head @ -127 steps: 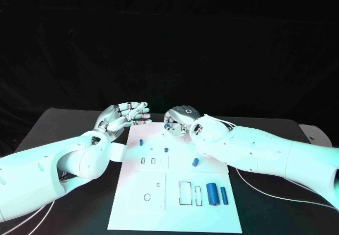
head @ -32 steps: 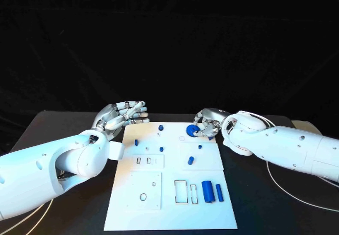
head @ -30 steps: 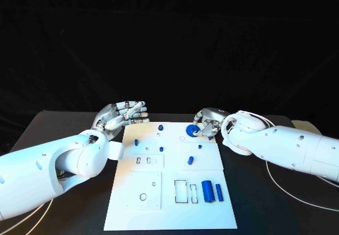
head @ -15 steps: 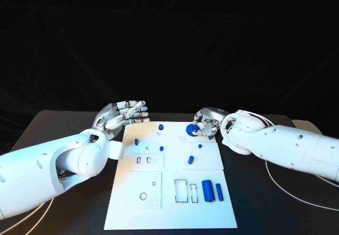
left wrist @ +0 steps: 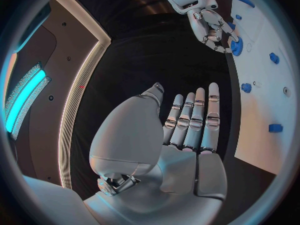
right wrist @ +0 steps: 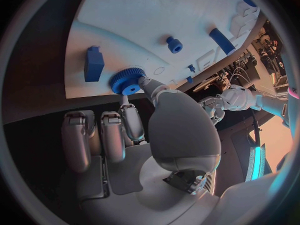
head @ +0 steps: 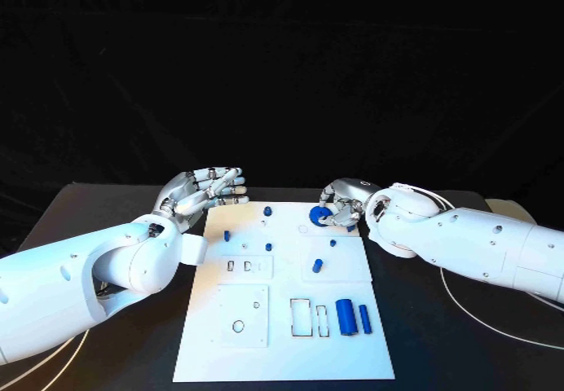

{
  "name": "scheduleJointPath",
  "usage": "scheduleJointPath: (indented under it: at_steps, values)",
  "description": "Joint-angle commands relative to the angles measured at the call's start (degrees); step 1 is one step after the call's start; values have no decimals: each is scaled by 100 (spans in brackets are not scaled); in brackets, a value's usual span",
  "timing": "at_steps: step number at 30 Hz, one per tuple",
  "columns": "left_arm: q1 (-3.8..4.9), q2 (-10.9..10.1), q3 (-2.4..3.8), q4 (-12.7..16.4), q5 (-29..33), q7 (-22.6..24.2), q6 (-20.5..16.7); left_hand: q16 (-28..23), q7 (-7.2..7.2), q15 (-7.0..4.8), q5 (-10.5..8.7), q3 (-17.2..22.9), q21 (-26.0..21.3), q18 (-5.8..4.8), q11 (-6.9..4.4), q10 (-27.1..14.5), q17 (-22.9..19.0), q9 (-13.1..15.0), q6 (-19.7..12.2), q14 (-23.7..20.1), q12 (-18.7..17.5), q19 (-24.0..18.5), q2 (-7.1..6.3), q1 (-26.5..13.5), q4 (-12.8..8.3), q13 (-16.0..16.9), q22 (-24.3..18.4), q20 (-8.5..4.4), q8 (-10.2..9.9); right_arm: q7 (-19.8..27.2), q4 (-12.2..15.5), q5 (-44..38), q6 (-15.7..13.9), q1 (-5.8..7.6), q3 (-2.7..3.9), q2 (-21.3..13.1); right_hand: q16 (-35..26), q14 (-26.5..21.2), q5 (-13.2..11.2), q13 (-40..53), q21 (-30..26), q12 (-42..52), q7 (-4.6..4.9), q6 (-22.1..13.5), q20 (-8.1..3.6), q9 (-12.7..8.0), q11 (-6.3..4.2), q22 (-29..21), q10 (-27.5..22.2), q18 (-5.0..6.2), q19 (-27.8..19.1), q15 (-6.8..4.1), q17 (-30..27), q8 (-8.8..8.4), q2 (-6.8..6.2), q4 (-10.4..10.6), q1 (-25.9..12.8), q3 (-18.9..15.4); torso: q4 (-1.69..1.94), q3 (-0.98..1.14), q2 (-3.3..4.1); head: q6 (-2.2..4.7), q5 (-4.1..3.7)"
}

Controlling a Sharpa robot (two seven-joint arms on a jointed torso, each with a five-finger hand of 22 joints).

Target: Assemble the parts on the task board

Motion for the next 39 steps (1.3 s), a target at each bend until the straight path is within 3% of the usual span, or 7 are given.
scheduleJointPath:
  at_steps: [1,7,15,30,34,39]
  values:
    - [6,10,5,6,5,21,108,-27,295,16,14,38,-21,82,31,-2,6,-9,-17,-30,-26,49,-31,24,2,-4,-9,-8,-40,-43,16,-276,41,-11,-6,7,32,474,21,207,28,63,-3,105,26,8,-9,1178,69,-122,347,30,857,43,71,-7,28,87,0,0,2,-4,3]
    - [6,9,5,4,5,16,106,-34,296,17,13,48,-24,82,31,1,9,-10,-17,-32,-34,51,-25,30,-1,-3,-13,-7,-41,-64,21,-369,0,-12,-7,8,37,476,-89,350,50,193,-100,452,-25,6,-91,1213,182,-130,370,-35,869,105,203,-62,93,397,1,-2,-1,-16,9]
    - [6,8,5,-2,5,6,104,-34,296,17,13,48,-24,82,31,1,9,-10,-17,-32,-34,51,-25,30,-1,-3,-13,-7,-41,8,98,-375,-250,-13,-7,-5,42,481,17,434,80,261,-181,667,-93,21,-167,1259,252,-142,402,-105,887,86,282,-178,140,685,3,1,0,-9,28]
    - [6,17,4,-4,5,11,104,-34,296,17,13,48,-24,82,31,1,9,-10,-17,-32,-34,51,-25,30,-1,-3,-13,-7,-41,-120,815,-1238,-1013,30,-2,38,58,493,49,514,161,332,-186,709,-107,29,-173,1365,316,-173,487,-113,941,62,219,-215,78,724,-2,-4,1,18,72]
    - [6,20,4,-3,5,19,105,-34,296,17,13,48,-24,82,31,1,9,-10,-17,-32,-34,51,-25,30,-1,-3,-13,-7,-41,-159,846,-1385,-1087,38,-2,183,61,495,42,526,174,342,-188,715,-108,29,-175,1383,326,-178,501,-114,952,58,214,-216,67,729,10,-6,4,17,70]
    - [6,18,5,-15,5,28,96,-45,296,18,14,63,-28,82,32,6,12,-11,-15,-35,-44,54,-16,36,-4,-3,-19,-6,-43,-155,688,-1453,-1147,26,-22,486,61,495,41,530,191,346,-188,714,-109,29,-175,1405,330,-185,519,-114,950,56,212,-217,65,730,2,-5,4,13,86]
